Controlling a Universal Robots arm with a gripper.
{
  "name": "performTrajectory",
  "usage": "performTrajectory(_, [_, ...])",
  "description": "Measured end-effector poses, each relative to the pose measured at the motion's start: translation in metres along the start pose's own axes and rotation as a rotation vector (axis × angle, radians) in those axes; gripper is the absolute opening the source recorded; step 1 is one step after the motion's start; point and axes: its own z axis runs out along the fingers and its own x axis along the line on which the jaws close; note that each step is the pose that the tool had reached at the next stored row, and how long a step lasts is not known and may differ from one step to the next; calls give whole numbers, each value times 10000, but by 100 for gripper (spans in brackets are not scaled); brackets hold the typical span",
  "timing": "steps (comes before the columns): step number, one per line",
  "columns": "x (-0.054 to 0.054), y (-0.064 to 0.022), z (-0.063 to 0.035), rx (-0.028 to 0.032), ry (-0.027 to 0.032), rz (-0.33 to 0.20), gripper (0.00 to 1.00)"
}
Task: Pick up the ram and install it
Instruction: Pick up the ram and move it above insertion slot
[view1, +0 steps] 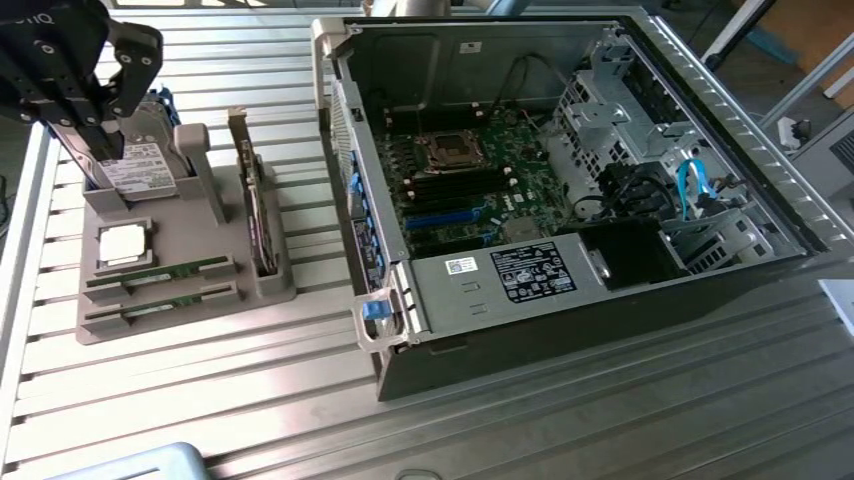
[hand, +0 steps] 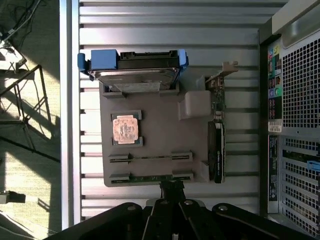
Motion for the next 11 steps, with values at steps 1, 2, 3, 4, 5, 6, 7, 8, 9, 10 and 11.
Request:
performTrajectory(1, [0, -1, 0, -2, 2, -84, 11])
performTrajectory(2, [0, -1, 0, -4, 5, -170, 11])
performTrajectory(3, [0, -2, 0, -7, 8, -266, 11])
performTrajectory(4, [0, -3, 0, -10, 10, -364, 11])
performTrajectory(5, [0, -4, 0, -11, 13, -446, 11])
performTrajectory(6, [0, -4, 0, -14, 16, -550, 11])
performTrajectory(7, [0, -5, -1, -16, 19, -645, 11])
performTrajectory(8, [0, -6, -1, -18, 21, -725, 11])
performTrajectory(9, [0, -6, 0, -21, 24, -820, 11])
performTrajectory(10, [0, -7, 0, -24, 27, -935, 11])
performTrajectory(11, [0, -8, 0, -28, 32, -1115, 11])
